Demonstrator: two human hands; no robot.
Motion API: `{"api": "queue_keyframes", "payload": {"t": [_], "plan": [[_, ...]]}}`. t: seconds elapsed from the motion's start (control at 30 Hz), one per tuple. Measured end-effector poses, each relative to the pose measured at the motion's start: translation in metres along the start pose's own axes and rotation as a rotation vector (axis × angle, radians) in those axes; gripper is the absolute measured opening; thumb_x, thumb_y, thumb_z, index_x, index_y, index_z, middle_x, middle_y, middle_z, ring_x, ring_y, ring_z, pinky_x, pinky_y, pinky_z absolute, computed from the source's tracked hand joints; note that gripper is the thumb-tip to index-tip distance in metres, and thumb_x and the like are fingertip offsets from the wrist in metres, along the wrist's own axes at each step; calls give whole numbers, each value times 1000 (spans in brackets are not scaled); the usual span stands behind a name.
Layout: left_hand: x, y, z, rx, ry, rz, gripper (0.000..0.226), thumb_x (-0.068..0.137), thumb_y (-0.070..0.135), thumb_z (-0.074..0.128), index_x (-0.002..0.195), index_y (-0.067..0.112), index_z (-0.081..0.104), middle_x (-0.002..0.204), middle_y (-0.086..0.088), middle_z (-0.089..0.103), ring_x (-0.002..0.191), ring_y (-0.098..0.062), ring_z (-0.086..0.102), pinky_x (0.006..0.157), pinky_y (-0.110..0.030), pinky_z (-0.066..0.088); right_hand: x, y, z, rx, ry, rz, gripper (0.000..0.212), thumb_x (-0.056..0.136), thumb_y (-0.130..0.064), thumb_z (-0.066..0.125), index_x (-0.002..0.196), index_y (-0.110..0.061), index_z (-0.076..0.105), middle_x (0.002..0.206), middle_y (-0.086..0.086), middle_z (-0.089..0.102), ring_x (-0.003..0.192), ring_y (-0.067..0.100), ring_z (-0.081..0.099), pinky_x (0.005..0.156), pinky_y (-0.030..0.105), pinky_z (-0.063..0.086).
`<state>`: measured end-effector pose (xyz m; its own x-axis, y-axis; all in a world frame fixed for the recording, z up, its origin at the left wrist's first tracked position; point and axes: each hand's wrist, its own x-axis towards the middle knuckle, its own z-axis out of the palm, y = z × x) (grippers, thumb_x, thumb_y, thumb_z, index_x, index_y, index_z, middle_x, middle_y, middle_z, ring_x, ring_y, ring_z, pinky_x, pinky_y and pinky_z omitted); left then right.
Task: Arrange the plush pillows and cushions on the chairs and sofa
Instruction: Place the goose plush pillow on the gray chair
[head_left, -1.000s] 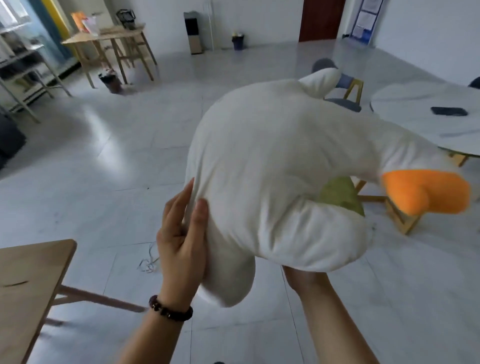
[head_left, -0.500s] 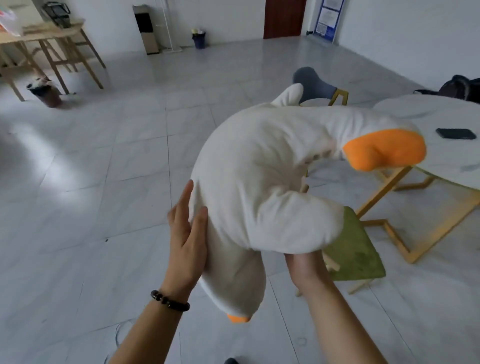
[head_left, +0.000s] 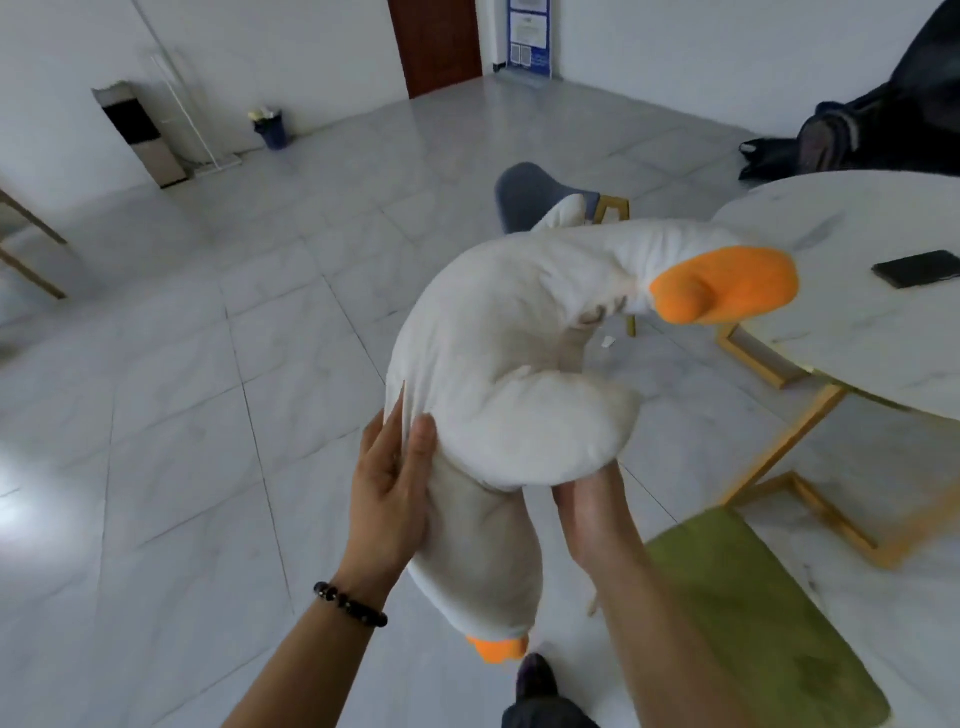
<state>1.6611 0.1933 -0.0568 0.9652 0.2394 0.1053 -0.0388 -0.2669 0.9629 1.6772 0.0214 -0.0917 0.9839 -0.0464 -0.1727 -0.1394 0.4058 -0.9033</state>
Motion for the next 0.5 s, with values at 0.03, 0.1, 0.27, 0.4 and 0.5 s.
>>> {"api": "queue_keyframes", "payload": {"t": [0.03, 0.1, 0.27, 0.4, 0.5], "plan": [[30, 5, 2, -30, 20, 6, 29, 99, 49, 52, 125, 46, 65, 131, 16, 60, 126, 0, 55, 116, -42, 40, 28, -15, 13, 27, -38, -31, 39, 90, -52, 51, 126, -41, 61, 134, -5, 67, 126, 16, 61, 95, 37, 54], [84, 16, 5, -86, 54, 19, 24, 102, 41, 50, 115, 52, 67, 130, 9, 65, 124, -3, 59, 114, -42, 43, 76, -38, 36, 99, -101, -54, 43, 83, -52, 59, 125, -47, 63, 135, -11, 65, 125, 11, 62, 95, 33, 56], [227, 8, 36, -261, 126, 15, 30, 106, 30, 46, 125, 22, 68, 124, 8, 72, 120, -7, 64, 105, -31, 50, 216, -43, 44, 138, -22, -12, 54, 89, -49, 66, 140, -32, 54, 142, -2, 60, 128, 17, 61, 103, 42, 52], [342, -22, 97, -377, 47, -66, 30, 107, 30, 44, 108, 17, 71, 107, 7, 75, 104, -8, 66, 94, -32, 53, 349, -29, 35, 27, 78, 144, 82, 75, -74, 61, 148, -44, 41, 151, -15, 48, 141, 15, 44, 118, 50, 36], [425, -35, 143, -438, -77, -142, 32, 106, 31, 44, 101, 14, 70, 101, 5, 74, 98, -10, 67, 88, -32, 52, 438, -31, 22, 225, -27, 283, 69, 88, -78, 48, 146, -41, 49, 147, -9, 56, 138, 20, 51, 115, 44, 39]]}}
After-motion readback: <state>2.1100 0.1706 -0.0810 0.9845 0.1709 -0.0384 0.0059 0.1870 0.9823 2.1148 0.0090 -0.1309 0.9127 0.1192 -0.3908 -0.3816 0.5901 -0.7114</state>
